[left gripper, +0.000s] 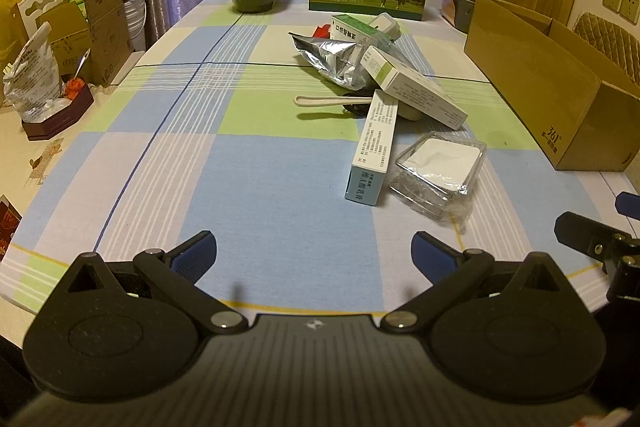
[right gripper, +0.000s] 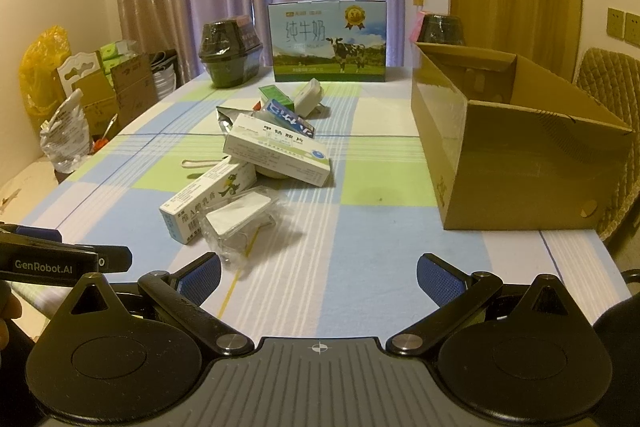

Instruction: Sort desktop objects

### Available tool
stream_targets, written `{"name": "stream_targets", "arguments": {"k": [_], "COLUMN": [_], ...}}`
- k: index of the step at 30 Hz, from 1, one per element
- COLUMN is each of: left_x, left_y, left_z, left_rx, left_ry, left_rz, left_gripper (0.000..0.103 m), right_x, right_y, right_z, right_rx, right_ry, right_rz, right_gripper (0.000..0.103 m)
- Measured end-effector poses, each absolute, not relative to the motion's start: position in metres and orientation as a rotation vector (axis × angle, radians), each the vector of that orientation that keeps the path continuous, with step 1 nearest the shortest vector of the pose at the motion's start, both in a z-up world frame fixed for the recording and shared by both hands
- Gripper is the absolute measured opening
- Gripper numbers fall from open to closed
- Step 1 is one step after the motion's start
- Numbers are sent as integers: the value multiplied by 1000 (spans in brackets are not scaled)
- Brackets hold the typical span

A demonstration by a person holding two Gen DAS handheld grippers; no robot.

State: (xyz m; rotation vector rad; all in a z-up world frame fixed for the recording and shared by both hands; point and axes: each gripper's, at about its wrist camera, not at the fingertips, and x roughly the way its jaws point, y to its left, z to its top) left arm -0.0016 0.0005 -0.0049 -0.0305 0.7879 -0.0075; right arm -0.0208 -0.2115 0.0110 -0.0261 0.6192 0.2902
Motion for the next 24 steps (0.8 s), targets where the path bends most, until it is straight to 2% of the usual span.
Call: {"name": "stream_targets", "arguments": {"k": [24], "left_x": [19], "left_y": [12], "left_z": [35], "left_rx": [-111], "left_ry": [737], "left_rz": [-14], "left_gripper": [102], "right_x": [-4], "right_y": [-199], "right_z": [17], "right_rx": [-62], "right_ry": [606], "right_rz": [395], "right_gripper": [101]}}
